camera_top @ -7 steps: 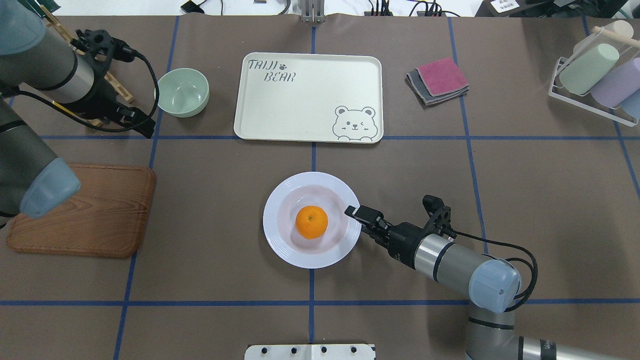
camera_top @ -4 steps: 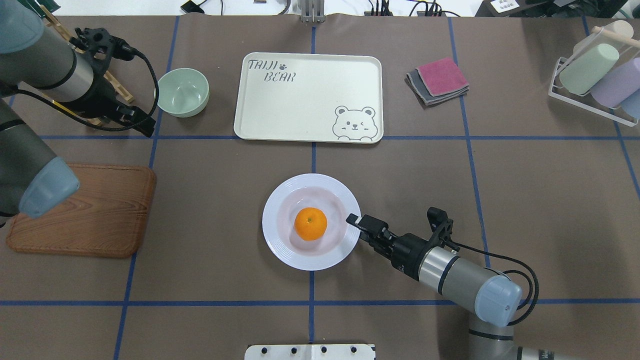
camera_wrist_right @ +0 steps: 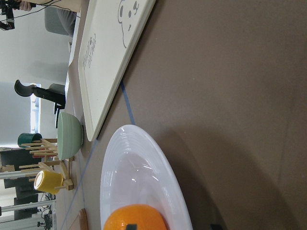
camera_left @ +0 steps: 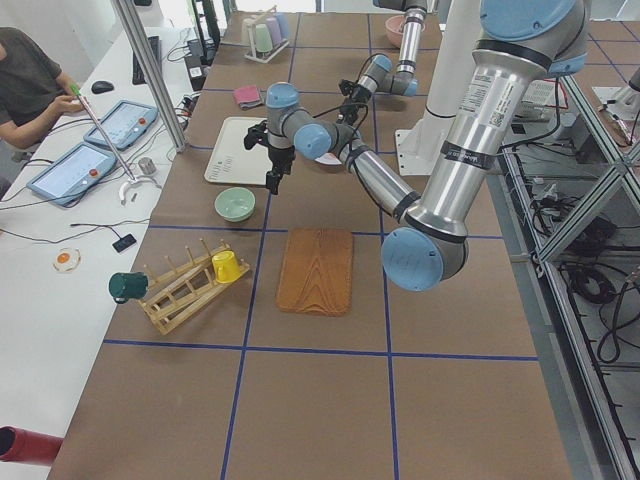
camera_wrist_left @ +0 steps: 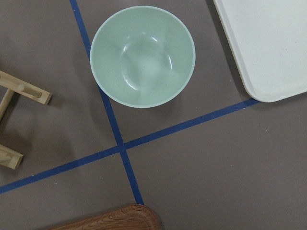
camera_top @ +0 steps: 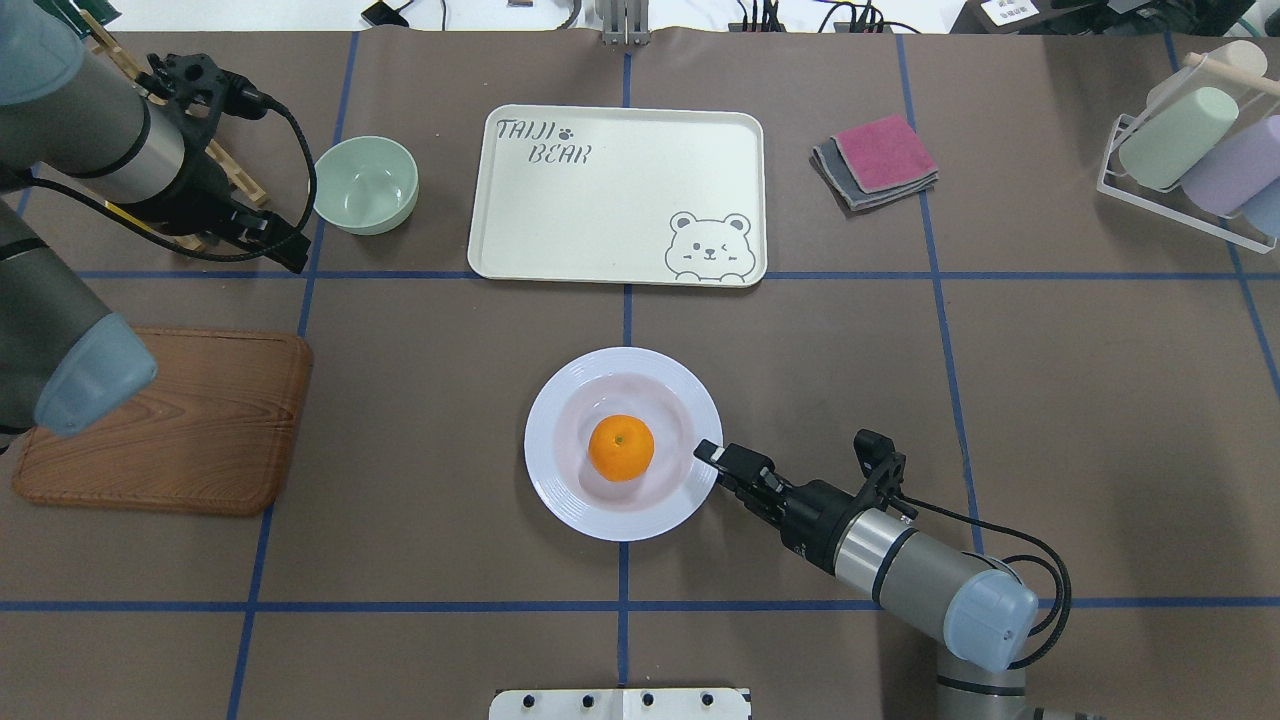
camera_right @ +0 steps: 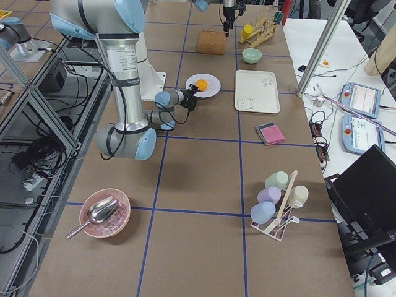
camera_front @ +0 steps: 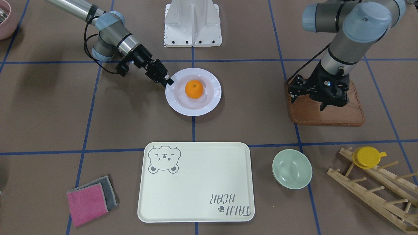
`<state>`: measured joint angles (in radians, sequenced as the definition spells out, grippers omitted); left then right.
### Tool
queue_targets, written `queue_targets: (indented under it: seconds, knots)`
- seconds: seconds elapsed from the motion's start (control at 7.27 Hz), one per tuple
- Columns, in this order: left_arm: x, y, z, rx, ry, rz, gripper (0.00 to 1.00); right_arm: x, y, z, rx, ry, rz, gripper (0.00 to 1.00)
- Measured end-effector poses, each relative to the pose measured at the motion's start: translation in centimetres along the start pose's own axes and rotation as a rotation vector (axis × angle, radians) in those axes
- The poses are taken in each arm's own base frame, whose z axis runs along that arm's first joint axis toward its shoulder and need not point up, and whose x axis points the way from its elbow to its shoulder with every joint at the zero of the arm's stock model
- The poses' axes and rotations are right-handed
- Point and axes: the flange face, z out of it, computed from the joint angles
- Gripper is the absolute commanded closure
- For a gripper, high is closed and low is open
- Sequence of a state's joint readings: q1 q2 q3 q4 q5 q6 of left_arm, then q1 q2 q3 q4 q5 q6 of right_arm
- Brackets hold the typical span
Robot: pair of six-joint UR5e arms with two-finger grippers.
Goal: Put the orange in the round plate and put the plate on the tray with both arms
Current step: 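Grip the plate rim nearest the right gripper, then slide the plate with the orange farther onto the cream bear tray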
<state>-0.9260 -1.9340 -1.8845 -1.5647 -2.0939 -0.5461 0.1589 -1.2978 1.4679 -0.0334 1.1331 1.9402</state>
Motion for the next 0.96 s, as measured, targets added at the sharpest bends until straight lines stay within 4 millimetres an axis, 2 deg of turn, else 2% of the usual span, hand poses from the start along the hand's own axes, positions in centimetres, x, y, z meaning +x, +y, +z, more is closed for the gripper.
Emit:
queue_targets:
  seconds: [0.28, 0.41, 0.55, 0.69, 0.96]
  knots:
    - [0.0, 0.0, 0.0, 0.0, 0.0, 0.0, 0.01, -0.1, 0.4, 0.7, 0.0, -0.002, -0.001, 0.71]
    - [0.0, 0.1, -0.1, 0.0, 0.001, 0.0, 0.01, 0.0, 0.6, 1.0, 0.0, 0.001, -0.003, 0.75]
    - [0.0, 0.2, -0.2, 0.002, 0.002, 0.001, 0.01, 0.0, 0.7, 1.2, 0.0, 0.001, -0.003, 0.91]
    - [0.1, 0.2, -0.4, 0.002, 0.003, 0.001, 0.01, -0.1, 0.8, 1.3, -0.001, -0.001, -0.001, 1.0]
    - [0.3, 0.3, -0.7, 0.003, 0.003, 0.001, 0.01, -0.5, 0.7, 1.3, -0.002, -0.012, 0.006, 1.0]
